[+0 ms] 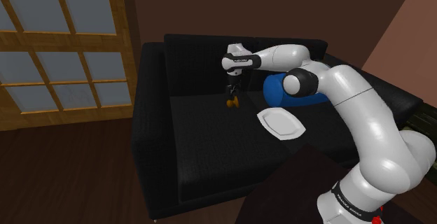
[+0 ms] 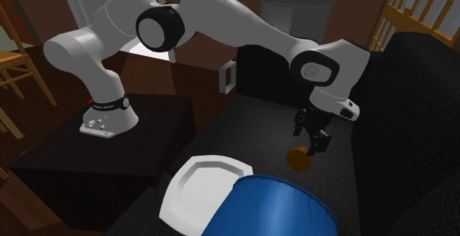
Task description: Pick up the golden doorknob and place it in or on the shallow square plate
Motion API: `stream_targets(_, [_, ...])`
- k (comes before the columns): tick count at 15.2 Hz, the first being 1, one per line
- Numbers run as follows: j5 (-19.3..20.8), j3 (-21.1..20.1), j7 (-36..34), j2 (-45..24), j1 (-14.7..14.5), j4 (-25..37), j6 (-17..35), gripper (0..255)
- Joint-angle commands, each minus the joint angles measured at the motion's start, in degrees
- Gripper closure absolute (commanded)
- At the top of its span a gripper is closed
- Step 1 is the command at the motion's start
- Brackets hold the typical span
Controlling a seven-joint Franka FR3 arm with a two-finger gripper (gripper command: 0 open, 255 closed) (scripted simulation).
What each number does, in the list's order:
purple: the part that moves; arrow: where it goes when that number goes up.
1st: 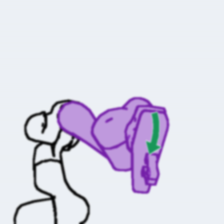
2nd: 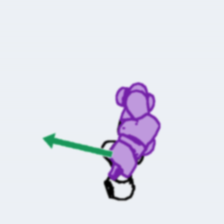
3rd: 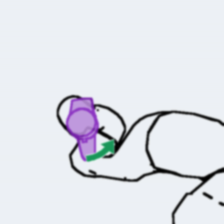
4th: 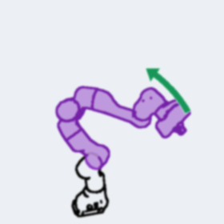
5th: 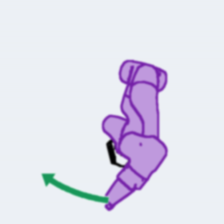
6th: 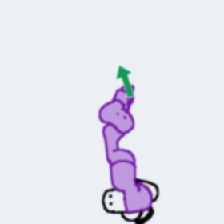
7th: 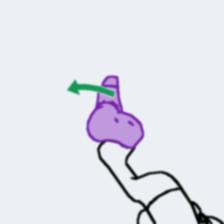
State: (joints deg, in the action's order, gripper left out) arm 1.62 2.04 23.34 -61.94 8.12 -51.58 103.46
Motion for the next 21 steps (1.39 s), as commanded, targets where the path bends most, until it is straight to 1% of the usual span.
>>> stream_targets(1, [0.7,-0.8,2.8,-7.3,-1.0,12.1,-4.5,0])
stream_targets(2, [0.8,-0.8,3.3,-9.5,-1.2,16.0,-6.1,0])
stream_targets(5, [0.8,-0.8,3.3,-8.6,-1.1,12.1,-3.1,0])
stream_targets(9, [0.8,-0.8,3.2,-8.6,-1.1,8.6,0.4,0])
stream_targets(17, [0.8,-0.8,3.2,-8.6,-1.1,8.6,0.4,0])
stream_targets(18, [0.8,-0.8,3.2,-8.6,-1.1,8.6,0.4,255])
stream_targets(21, [0.8,-0.8,3.2,-8.5,-1.1,8.4,0.5,255])
